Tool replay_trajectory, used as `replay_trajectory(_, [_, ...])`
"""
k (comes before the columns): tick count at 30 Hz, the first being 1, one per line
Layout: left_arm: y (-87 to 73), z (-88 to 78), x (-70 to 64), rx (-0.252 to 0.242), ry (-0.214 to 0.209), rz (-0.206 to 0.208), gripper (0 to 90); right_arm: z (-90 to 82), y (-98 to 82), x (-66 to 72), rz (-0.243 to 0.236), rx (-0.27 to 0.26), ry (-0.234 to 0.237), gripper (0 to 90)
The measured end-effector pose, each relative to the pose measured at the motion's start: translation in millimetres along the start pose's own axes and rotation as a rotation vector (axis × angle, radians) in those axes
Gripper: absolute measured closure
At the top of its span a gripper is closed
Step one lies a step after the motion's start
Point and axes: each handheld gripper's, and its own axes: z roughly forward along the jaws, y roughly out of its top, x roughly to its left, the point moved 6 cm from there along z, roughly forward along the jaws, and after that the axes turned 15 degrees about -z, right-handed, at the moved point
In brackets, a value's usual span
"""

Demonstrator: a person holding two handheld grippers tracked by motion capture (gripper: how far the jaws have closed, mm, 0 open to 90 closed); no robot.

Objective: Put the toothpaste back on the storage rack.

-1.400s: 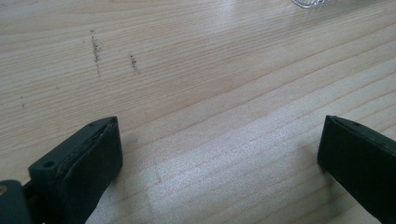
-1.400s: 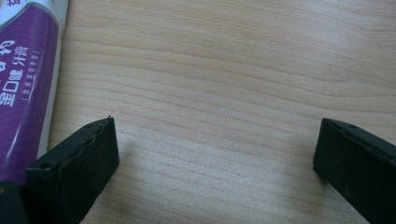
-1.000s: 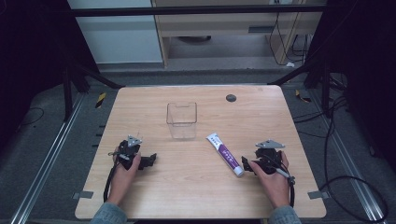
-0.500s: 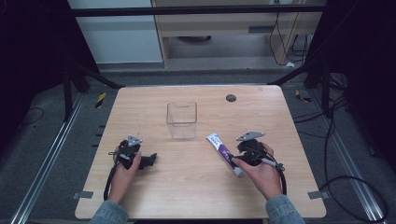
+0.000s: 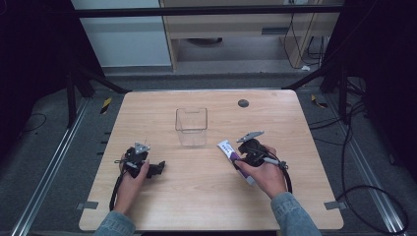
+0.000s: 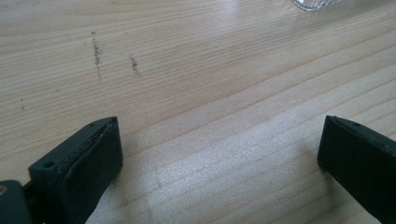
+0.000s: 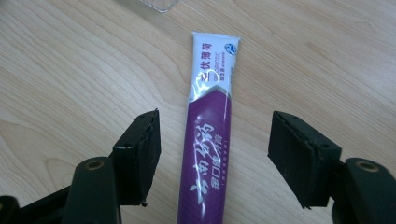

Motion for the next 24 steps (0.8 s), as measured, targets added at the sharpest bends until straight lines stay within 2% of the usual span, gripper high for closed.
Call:
replay_trajectory(5, [0.1, 0.0, 0.0, 0.000, 0.001, -0.001, 0.0, 4.7, 5.6, -0.3, 0.002, 0.013, 0.009, 26.9])
replay_trajectory(16, [0.1, 0.1, -0.1, -0.001, 0.001, -0.002, 0.0, 15.4, 17.1, -0.8, -0.019, 0.044, 0.048, 40.5])
replay_trajectory(22, [0.1, 0.1, -0.1, -0.001, 0.001, -0.002, 0.0, 19.5, 20.5, 0.2, -0.034, 0.059, 0.054, 46.1])
replay_trajectory(24, [0.1, 0.1, -0.2, -0.001, 0.001, -0.002, 0.0, 21.2, 21.4, 0.9, -0.024, 0.068, 0.066, 46.3])
